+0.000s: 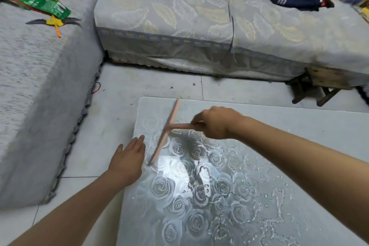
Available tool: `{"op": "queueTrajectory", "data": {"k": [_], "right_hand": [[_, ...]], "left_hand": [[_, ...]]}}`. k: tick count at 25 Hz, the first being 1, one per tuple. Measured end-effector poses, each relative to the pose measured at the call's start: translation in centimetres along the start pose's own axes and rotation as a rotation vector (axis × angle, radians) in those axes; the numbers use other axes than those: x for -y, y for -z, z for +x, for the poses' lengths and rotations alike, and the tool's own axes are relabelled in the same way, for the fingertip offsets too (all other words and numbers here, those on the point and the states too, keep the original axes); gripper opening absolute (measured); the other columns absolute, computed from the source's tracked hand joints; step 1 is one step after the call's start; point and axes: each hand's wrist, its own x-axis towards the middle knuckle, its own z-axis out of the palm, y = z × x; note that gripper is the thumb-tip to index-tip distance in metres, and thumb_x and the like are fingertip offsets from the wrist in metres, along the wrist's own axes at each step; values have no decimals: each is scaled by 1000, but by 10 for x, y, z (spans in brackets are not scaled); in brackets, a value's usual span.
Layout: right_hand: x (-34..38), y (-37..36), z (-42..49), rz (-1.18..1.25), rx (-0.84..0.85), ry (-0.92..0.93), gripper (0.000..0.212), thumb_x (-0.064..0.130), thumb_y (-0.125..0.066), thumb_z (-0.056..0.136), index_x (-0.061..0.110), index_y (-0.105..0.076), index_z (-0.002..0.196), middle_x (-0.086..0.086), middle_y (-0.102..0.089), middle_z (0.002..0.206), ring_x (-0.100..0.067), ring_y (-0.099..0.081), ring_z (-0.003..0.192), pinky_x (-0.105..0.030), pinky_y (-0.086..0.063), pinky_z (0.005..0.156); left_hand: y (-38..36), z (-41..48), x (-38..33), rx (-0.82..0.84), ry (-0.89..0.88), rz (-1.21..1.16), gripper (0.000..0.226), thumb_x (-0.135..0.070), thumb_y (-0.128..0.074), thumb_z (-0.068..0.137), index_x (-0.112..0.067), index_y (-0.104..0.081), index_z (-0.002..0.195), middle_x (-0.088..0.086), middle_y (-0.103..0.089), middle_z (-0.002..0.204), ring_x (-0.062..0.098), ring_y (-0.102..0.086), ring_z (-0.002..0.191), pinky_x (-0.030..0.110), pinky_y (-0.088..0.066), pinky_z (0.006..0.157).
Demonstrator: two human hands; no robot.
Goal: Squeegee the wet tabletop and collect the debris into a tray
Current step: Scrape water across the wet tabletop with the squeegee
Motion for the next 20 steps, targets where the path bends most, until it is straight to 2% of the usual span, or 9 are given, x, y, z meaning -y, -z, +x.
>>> {"op": "queueTrajectory", "data": {"k": [5,8,10,13,17,20], "right_hand": [[-62,1,-70,-16,225,-224,26,33,-44,95,36,-57,118,-4,-61,114,-24,-56,93,-31,-42,73],[-42,20,-42,-5,81,-106,28,33,-45,94,33,-62,115,-3,-64,110,-27,-61,96,-36,-51,80],[-12,25,-5,-9,-10,-3,29,30,-46,92,32,-63,115,-4,-64,110,-28,-61,97,-36,-50,79],[4,28,27,-23,-1,18,30,32,-46,92,30,-63,117,-4,-62,114,-28,-60,100,-34,-45,74],[-53,-1,-20,99,54,-154,26,32,-47,95,33,-58,118,-6,-63,113,-28,-58,100,-34,-45,79],[-75,-22,-87,120,182,-324,20,33,-44,96,32,-56,113,-4,-63,99,-26,-59,88,-33,-47,72]], "left_hand": [[-1,7,-1,99,-2,12,66,-13,-33,92,-8,-5,151,4,15,160,17,6,148,48,-10,117],[3,9,-2,131,-16,39,66,-11,-31,91,-8,-4,151,5,17,159,18,7,148,49,-9,117],[5,10,-1,155,-18,56,65,-10,-30,92,-9,-4,151,5,18,159,18,8,148,48,-8,118],[7,11,0,162,-32,93,63,-12,-31,93,-10,-5,151,5,17,159,18,7,148,48,-6,118],[8,11,0,181,-31,113,62,-16,-31,97,-8,-3,151,8,17,159,20,6,148,48,-4,118],[14,10,-5,211,-19,125,61,-12,-27,95,-5,-3,151,11,16,159,23,6,148,48,-1,118]]}}
